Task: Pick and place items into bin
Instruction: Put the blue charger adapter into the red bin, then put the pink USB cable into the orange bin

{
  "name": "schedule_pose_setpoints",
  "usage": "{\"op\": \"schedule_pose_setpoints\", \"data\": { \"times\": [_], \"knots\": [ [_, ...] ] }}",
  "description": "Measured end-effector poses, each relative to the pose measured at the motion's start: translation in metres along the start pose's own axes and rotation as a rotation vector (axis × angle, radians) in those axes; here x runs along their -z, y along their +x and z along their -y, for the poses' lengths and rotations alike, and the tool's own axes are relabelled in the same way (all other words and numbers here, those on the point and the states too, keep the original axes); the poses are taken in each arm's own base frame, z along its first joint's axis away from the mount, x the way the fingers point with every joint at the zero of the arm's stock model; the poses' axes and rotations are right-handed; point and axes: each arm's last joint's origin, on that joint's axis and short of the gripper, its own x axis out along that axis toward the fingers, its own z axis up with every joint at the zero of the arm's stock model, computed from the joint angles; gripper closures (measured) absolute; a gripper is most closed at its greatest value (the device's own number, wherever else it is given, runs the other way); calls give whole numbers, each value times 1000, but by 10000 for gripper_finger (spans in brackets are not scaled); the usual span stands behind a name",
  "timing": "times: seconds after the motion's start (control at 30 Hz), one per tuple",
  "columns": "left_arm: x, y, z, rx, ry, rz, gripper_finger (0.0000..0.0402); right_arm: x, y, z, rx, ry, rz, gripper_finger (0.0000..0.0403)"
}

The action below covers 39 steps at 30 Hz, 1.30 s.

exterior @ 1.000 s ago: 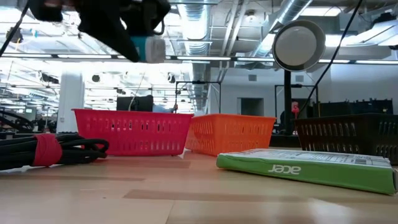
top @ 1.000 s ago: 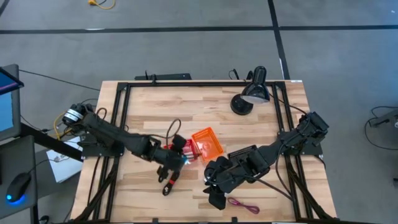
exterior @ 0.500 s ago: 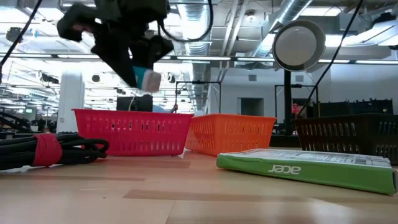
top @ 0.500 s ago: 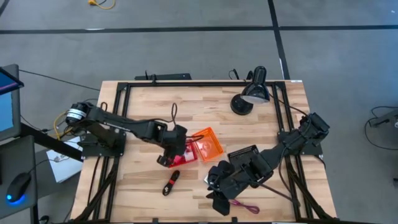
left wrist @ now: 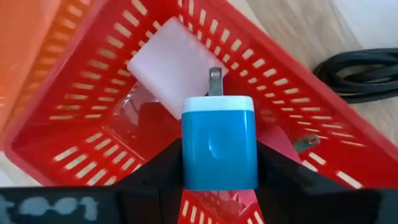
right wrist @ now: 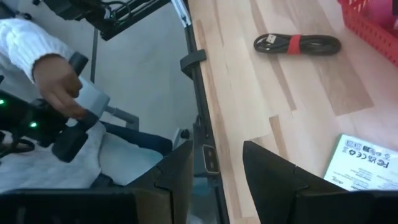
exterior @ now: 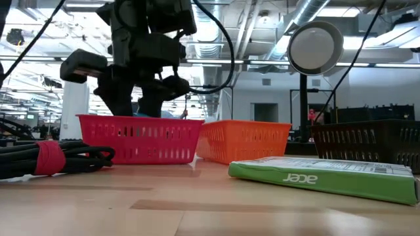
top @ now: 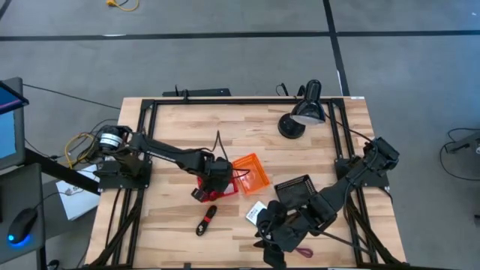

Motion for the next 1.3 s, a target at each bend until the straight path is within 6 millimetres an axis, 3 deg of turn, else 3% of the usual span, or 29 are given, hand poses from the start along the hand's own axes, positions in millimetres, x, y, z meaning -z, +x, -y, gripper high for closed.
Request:
{"op": "schedule_pose_setpoints", "data": {
  "times": [0.3,0.77,0.9,1.03,1.3],
  "knots": [
    [3,6,-4,-117,-6,-88,249,-2,0,2,4,5,3,270],
    [2,-2,5,-156,23,-213,175,-17,4,15,30,41,24,269],
    [-4,-17,8,-220,60,-321,174,-20,4,18,35,46,28,270],
    [-15,-43,4,-286,-22,-359,173,-23,5,21,39,51,32,269],
    [-39,-125,-3,-390,-183,-361,173,-41,7,39,62,94,53,271]
  ]
}}
